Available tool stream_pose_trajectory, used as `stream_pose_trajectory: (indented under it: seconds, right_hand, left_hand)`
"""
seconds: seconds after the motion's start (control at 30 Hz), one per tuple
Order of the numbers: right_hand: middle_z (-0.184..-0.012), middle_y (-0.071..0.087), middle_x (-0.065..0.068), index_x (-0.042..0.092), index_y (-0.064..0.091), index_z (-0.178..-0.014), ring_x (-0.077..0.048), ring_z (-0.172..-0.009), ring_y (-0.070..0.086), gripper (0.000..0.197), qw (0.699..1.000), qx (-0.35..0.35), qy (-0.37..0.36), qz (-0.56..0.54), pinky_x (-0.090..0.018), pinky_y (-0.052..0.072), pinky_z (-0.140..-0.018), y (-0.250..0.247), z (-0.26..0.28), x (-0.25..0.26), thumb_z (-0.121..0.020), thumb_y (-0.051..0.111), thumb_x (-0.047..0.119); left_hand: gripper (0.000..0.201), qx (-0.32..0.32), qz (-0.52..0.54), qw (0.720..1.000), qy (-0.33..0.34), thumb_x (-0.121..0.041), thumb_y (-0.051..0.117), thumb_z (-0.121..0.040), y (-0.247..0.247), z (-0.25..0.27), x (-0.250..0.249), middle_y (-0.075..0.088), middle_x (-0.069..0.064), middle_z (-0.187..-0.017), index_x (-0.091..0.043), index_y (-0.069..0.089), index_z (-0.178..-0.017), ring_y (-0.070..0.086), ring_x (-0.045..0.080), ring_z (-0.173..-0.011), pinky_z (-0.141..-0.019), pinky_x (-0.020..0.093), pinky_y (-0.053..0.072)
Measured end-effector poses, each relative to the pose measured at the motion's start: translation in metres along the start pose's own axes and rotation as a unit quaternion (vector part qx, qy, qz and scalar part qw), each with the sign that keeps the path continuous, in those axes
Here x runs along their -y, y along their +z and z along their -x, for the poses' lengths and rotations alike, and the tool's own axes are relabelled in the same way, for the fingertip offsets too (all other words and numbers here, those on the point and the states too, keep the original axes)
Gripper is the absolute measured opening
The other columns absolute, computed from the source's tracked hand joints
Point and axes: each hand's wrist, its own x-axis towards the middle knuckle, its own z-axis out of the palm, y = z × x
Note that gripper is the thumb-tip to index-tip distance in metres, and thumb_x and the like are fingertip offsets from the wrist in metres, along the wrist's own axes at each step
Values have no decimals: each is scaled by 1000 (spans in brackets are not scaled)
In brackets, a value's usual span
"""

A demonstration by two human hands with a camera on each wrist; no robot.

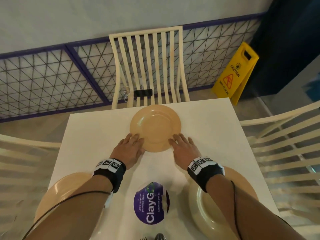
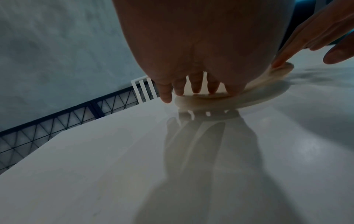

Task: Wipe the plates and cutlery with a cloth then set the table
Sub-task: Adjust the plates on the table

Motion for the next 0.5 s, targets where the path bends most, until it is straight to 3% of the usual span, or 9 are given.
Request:
stream_pose_trajectory:
  seconds: [0.1,0.23,0.33,0.43,0.5]
  right_hand:
    - [-160,28,-5,20,32,-152,-25,-149,22,53,995,-38,9,-92,-45,23,-121,-15,27,-8,-101,44,23]
    - [-145,49,2,22,48,-144,-20,-134,46,42,977,-84,53,-188,-37,39,-110,-19,108,-27,-102,45,26]
    - [-130,59,11,28,57,-132,-16,-113,60,33,971,-96,82,-204,-33,46,-93,2,185,-37,-100,49,28]
    - [-113,64,11,26,65,-115,-13,-100,63,25,977,-102,66,-175,-27,53,-83,41,248,-38,-95,50,26]
    - [-106,63,11,27,66,-107,-11,-99,61,19,982,-100,60,-147,-27,55,-86,69,282,-39,-91,56,26]
  left_hand:
    - [51,-58,32,997,25,-32,42,-103,-9,18,-25,23,5,-166,-27,33,-154,21,34,-152,-119,50,31]
    - [42,-108,80,980,149,-31,50,-99,10,79,-110,50,1,-151,-25,52,-141,45,26,-141,-111,44,45]
    - [48,-57,32,965,254,-46,54,-87,44,126,-177,60,-3,-140,-32,53,-133,57,26,-132,-103,46,52]
    - [54,6,-9,962,274,-58,52,-79,68,150,-217,63,-6,-136,-36,57,-127,61,27,-128,-98,49,55]
    - [53,34,-33,965,258,-58,46,-81,79,156,-231,65,-3,-136,-34,61,-125,61,29,-128,-97,52,55]
